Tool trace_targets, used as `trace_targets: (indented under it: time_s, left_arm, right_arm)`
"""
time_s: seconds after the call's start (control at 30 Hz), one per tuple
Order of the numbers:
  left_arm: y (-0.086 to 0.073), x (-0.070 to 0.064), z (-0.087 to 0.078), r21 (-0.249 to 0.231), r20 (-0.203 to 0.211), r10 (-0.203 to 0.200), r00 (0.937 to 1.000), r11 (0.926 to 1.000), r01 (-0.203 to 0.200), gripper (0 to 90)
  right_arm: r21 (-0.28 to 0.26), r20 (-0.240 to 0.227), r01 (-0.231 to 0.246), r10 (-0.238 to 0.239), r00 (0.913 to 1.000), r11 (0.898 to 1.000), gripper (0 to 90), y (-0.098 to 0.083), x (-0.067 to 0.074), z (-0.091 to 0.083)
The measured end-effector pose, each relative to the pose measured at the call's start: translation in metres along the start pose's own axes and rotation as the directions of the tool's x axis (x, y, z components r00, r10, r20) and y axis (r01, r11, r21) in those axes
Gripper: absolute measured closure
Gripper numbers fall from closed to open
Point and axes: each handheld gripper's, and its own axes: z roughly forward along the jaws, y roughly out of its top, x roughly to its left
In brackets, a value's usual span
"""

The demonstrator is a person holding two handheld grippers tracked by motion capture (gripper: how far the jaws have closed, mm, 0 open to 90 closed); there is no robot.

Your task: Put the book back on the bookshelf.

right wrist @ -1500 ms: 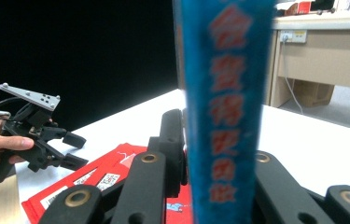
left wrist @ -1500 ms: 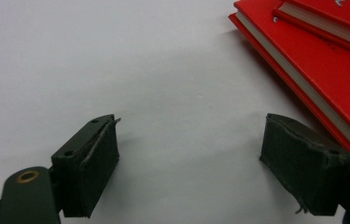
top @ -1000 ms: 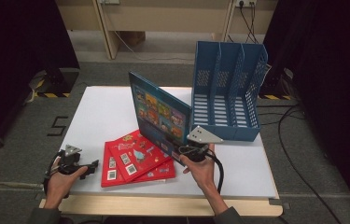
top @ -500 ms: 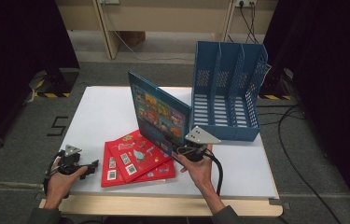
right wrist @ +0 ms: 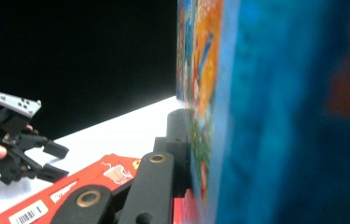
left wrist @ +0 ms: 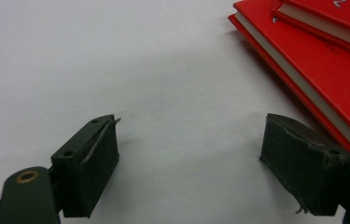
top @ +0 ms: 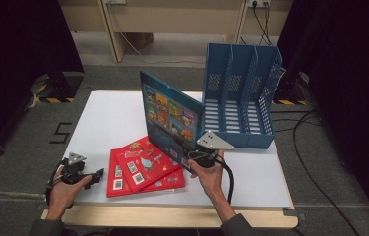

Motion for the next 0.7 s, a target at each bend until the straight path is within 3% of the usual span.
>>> trace_targets:
  time_s: [0.07,0.23,0.53,0.7]
  left_arm:
    - [0.0,0.0,0.0,0.0,0.0,-0.001,1.0,1.0,0.001,17.5]
    - [0.0,0.0,0.0,-0.001,0.0,-0.003,1.0,1.0,0.003,17.6]
    - [0.0,0.0,0.0,0.0,0.001,0.0,1.0,1.0,0.0,17.5]
    - [0.0,0.0,0.0,0.001,0.001,0.0,1.0,1.0,0.0,17.5]
  right_arm:
    - [-0.002,0.0,-0.031,0.031,0.9995,1.0,82.1,0.002,-0.003,-0.001]
    - [-0.001,0.006,-0.055,0.055,0.9985,0.999,82.3,0.006,-0.007,-0.005]
    - [-0.032,0.027,-0.03,0.031,0.9991,0.999,82.6,0.018,-0.011,-0.016]
    - [-0.076,0.053,-0.012,0.016,0.9985,0.997,82.6,0.037,-0.015,-0.027]
